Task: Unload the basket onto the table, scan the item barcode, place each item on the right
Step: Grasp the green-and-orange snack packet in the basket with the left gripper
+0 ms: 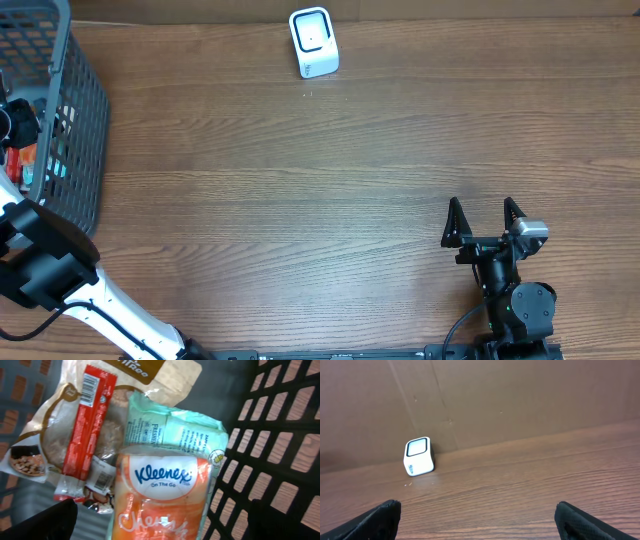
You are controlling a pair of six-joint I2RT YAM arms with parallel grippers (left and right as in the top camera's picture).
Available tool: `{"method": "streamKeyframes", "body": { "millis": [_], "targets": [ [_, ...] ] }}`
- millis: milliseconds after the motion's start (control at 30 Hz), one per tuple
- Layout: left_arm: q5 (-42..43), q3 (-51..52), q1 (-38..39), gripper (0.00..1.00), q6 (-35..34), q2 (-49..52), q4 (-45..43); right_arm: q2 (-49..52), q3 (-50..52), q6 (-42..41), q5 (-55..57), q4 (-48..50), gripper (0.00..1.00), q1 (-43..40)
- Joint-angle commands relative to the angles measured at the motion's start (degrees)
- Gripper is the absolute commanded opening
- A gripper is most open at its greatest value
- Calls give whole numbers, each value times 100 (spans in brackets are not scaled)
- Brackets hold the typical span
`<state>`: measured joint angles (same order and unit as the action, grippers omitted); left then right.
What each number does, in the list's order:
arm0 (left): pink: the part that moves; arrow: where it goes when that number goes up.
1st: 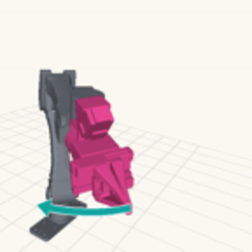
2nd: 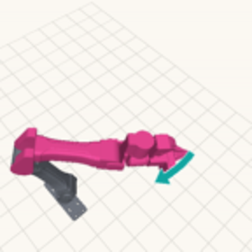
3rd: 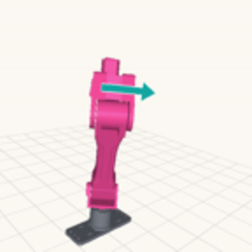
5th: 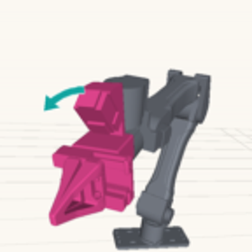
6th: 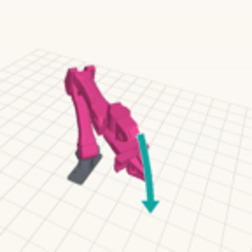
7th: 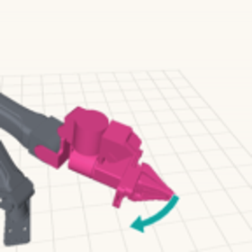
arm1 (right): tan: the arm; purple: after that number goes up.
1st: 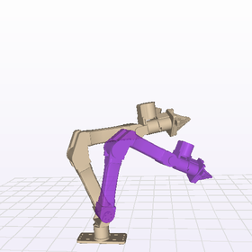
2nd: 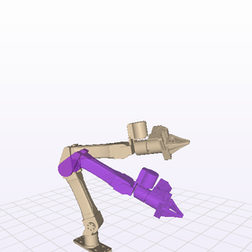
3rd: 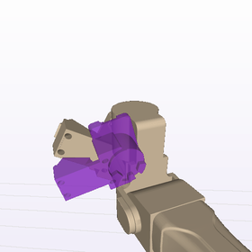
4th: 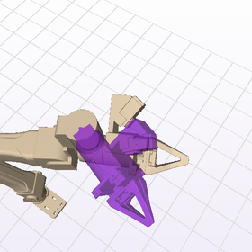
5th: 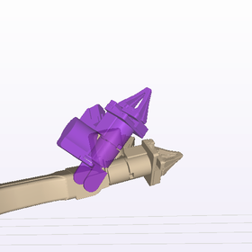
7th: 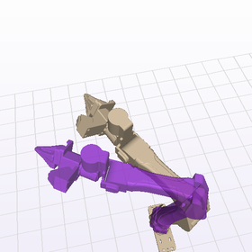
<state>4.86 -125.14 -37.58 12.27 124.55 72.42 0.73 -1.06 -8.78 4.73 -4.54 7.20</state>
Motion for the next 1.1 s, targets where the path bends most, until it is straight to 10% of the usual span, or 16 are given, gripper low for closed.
{"method": "streamKeyframes", "body": {
  "millis": [0, 833, 1067],
  "targets": [
    [-109, 24, 48, 100, 107, 46, -37, -57, 59, -2, 31, 22, 100, -15],
    [-35, 1725, 48, 100, 214, 55, -1316, -57, 59, -2, 31, 22, 100, -15],
    [-33, 1775, 48, 67, 212, 52, -1488, -57, 59, -2, 31, 24, 100, -15]
  ]
}}
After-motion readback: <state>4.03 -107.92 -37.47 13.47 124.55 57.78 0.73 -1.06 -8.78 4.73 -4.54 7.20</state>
